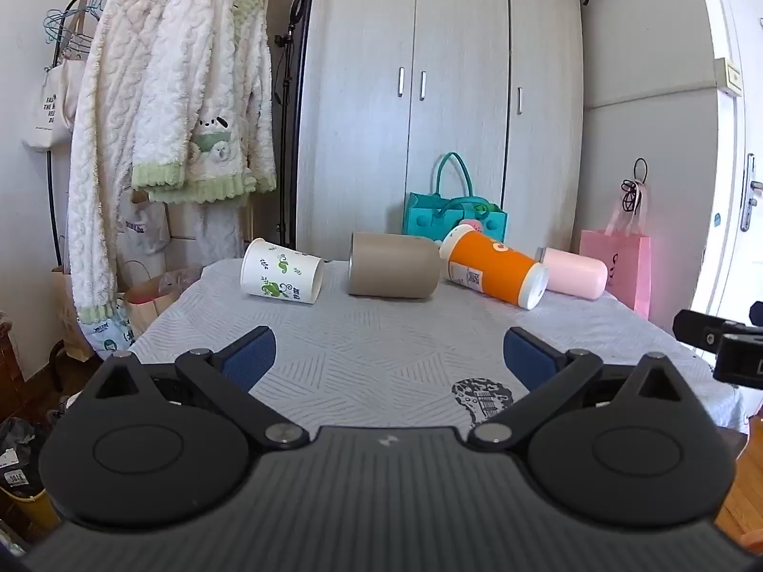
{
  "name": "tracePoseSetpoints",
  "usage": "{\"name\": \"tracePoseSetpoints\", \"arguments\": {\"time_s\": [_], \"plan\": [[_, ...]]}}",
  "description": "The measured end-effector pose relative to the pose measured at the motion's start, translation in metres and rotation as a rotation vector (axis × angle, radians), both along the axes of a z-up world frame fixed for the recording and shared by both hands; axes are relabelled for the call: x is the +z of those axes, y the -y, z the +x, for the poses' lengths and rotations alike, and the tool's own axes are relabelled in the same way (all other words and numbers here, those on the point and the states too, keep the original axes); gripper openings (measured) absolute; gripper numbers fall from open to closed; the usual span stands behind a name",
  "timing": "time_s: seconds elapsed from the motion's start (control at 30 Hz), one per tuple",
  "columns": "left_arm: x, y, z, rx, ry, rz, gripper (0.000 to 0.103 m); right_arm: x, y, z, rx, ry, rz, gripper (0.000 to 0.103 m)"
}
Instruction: Flip cup upright
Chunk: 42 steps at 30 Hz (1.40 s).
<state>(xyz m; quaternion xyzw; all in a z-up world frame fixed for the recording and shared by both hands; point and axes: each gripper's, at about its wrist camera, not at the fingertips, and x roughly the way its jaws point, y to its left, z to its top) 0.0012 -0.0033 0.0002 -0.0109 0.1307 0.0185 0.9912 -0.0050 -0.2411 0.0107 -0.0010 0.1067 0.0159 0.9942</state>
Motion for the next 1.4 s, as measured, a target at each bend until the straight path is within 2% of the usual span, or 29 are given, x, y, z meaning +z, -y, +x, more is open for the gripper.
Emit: {"name": "tracePoseSetpoints", "arguments": {"time_s": [0.07,0.13,0.17,0.27,1.4], "plan": [[-0.003,0.005,0.011,0.002,-0.035,-0.003,0.103,0.000,0.000,0.001,-0.001,-0.004,0.003,0.103],[-0.002,0.010,0.014,-0.002,-0.033,-0.021,0.103,0.000,0.000,0.001,-0.002,-0.005,0.001,0.103],[-0.004,0.002,0.010,-0.009,-0.002,-0.070,0.103,0.000,0.000,0.000,-0.002,-0.004,0.000,0.103],[-0.005,-0.015,-0.001,-0.012,0.028,-0.085,0.103,0.000,-0.001,-0.001,-0.002,-0.001,0.000,0.103],[-0.006,-0.016,-0.008,-0.039,0.039,-0.122,0.103,-0.001,0.005,0.002,-0.017,-0.019,0.009,0.103]]}}
